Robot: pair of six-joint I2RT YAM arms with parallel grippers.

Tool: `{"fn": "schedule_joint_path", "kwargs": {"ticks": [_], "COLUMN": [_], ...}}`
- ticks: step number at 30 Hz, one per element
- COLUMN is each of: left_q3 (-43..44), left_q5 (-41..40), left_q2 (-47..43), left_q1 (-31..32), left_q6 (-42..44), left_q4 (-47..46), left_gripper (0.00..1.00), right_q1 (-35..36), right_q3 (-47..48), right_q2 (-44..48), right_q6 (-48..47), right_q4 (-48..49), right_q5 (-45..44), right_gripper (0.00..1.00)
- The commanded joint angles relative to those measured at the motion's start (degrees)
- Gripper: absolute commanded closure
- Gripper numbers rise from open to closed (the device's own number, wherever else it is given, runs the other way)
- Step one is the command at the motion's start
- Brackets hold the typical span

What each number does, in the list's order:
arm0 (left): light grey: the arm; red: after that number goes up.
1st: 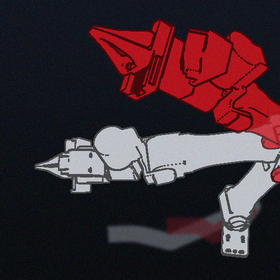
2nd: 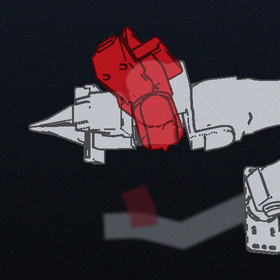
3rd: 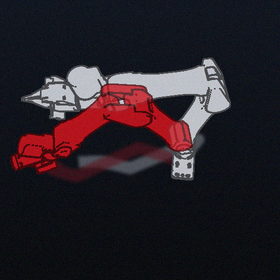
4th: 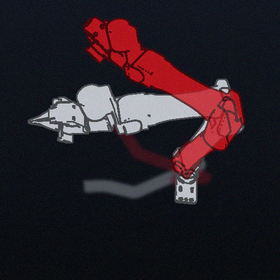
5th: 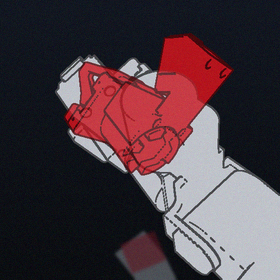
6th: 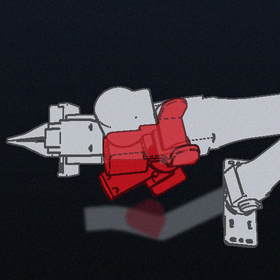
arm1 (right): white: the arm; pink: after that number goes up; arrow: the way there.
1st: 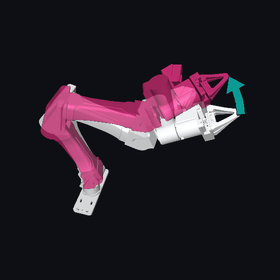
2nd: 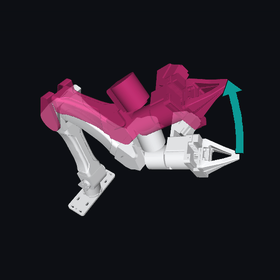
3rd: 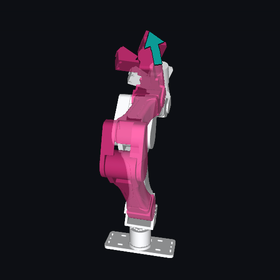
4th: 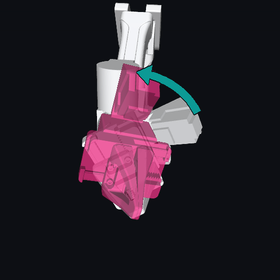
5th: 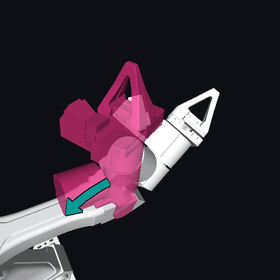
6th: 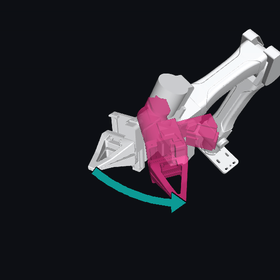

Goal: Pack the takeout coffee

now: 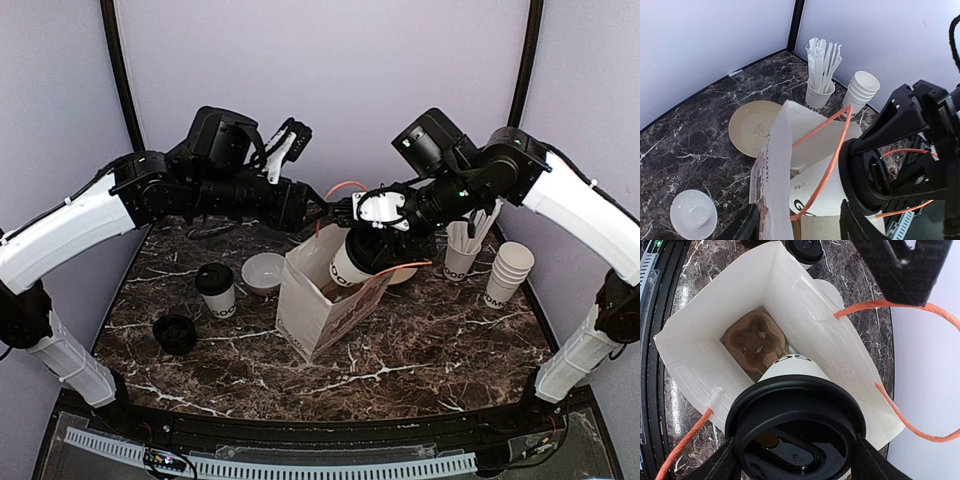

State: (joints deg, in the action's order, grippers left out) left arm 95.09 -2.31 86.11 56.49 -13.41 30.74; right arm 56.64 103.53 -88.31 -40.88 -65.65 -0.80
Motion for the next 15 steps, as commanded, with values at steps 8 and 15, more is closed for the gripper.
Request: {"fn": "schedule_joint_path", "kwargs": {"ticks": [8, 15], "left_q3": [8.20, 15.49], "left_q5": [-8.48, -5.63], "left_q2": [8.78, 14.48], "left_q1": [-0.22, -1.59], "left_q6": [7.13, 12.89], "left_q4": [0.47, -1.90], "left_gripper": [0.97, 1.00], "right_q1": [1.08, 7.77], "right_q3": [2.43, 2.85], "right_q2": [-0.13, -2.07], "right_q6": [-0.29, -1.99], "right_q4": [-1.39, -5.12], "right_q5": [4.91, 7.52], "right_gripper": [0.40, 0.40]}}
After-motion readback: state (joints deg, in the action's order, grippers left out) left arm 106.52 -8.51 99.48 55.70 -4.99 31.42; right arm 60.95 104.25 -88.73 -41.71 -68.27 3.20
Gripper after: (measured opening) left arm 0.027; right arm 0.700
